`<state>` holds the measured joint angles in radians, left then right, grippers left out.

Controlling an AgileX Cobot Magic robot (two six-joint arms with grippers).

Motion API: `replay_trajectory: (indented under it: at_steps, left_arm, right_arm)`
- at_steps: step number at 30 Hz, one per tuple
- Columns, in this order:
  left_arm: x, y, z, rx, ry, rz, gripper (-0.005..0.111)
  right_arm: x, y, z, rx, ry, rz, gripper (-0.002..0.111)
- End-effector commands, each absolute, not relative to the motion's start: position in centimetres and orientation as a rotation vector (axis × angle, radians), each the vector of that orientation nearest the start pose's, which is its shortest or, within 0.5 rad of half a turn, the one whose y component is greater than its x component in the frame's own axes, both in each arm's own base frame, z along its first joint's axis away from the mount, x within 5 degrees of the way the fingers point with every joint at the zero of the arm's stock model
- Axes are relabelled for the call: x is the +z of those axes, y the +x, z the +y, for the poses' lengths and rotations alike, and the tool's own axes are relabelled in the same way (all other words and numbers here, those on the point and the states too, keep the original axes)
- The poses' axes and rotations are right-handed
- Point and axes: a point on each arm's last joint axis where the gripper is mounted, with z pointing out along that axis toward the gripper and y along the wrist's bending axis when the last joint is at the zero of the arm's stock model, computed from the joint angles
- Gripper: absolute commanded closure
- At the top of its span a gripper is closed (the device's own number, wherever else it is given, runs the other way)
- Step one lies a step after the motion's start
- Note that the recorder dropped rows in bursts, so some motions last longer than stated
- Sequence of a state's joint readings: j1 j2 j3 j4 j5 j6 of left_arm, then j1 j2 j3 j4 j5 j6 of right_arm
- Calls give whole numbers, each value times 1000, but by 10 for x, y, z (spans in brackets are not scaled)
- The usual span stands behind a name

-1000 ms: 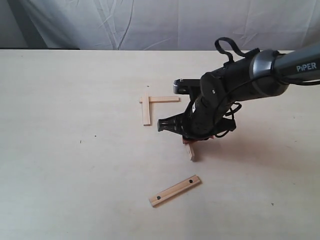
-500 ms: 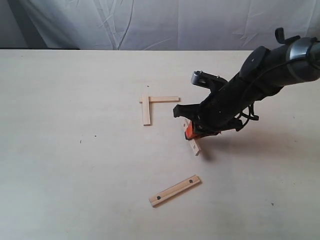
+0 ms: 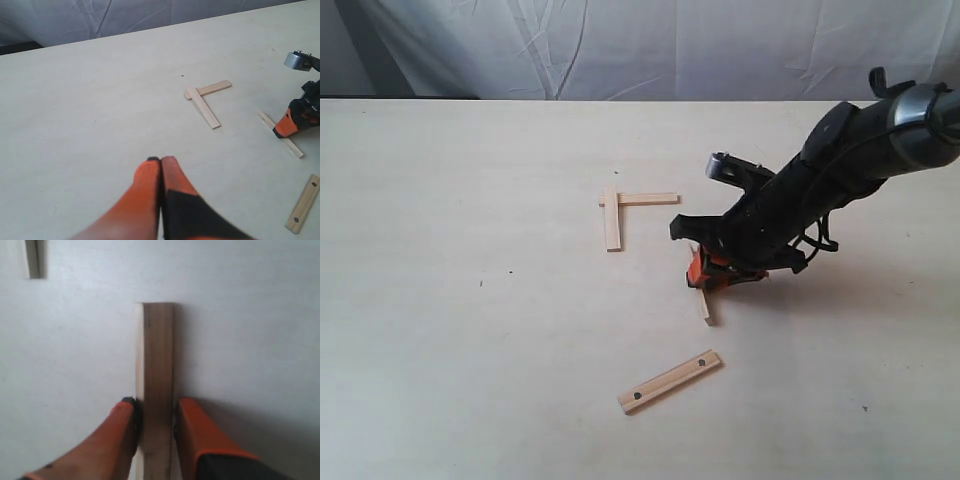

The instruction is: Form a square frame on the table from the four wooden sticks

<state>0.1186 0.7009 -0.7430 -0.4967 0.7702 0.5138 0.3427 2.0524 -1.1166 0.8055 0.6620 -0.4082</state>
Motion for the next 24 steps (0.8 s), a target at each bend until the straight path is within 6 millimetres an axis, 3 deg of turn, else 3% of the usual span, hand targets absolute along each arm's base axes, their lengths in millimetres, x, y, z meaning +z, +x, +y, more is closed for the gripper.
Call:
replay_trajectory:
  at_steps: [1, 19, 24]
  left_arm:
    - [341, 128, -15, -211, 213, 2105, 107]
    - [341, 128, -15, -208, 214, 2105, 107]
    - [341, 128, -15, -206, 215, 2106, 107]
  right_arm:
    - [101, 337, 146, 701, -181, 2954, 78]
    - [99, 343, 128, 614, -140, 2957, 79]
    - [99, 345, 120, 603, -126, 2963, 104]
